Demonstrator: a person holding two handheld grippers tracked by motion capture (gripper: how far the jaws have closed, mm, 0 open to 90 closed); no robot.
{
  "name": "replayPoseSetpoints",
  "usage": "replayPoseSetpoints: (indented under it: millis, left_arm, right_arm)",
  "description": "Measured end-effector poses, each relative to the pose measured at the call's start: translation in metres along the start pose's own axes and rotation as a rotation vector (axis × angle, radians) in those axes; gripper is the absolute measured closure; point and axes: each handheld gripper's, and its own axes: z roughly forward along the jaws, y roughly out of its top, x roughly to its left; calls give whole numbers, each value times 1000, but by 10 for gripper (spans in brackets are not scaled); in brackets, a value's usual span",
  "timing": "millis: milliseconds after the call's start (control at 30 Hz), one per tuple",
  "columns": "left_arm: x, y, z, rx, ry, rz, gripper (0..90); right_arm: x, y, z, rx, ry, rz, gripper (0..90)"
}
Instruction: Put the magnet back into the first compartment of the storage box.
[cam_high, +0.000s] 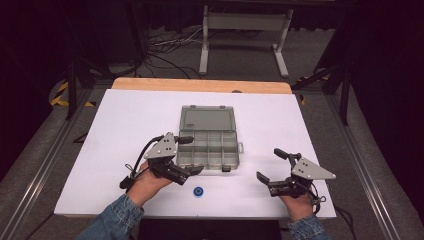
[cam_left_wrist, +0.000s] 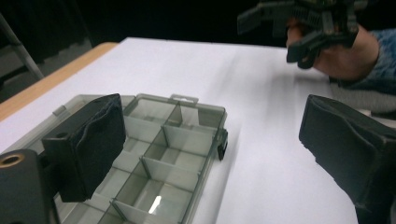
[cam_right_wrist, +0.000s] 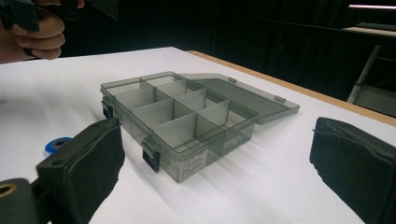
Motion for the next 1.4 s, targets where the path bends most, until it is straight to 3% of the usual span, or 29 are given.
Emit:
replayPoseSetpoints:
  millis: [233, 333, 400, 500, 600, 700, 833, 1067, 1400]
  left_arm:
    - [-8, 13, 6, 157, -4, 55, 80]
    - [-9, 15, 7, 190, -11, 62, 81]
    - [-11, 18, 9, 245, -2, 76, 80]
    - [-13, 23, 10, 289, 20, 83, 79]
    - [-14, 27, 10, 321, 20, 90, 74]
    - [-15, 31, 13, 383, 13, 88, 75]
    - [-13, 33, 14, 412, 3, 75, 94]
    - [-13, 39, 15, 504, -1, 71, 128]
    - [-17, 41, 23, 622, -44, 78, 137]
  right_arm:
    - [0, 0, -1, -7, 4, 3, 38]
    - [0, 0, -1, -14, 4, 1, 38]
    - [0, 0, -1, -16, 4, 3, 38]
    - [0, 0, -1, -15, 5, 2, 38]
    - [0, 0, -1, -13, 5, 1, 38]
    - [0, 0, -1, -14, 5, 5, 38]
    - [0, 0, -1, -14, 6, 3, 38]
    - [0, 0, -1, -14, 8, 7, 38]
    - [0, -1, -1, -14, 12, 15, 38]
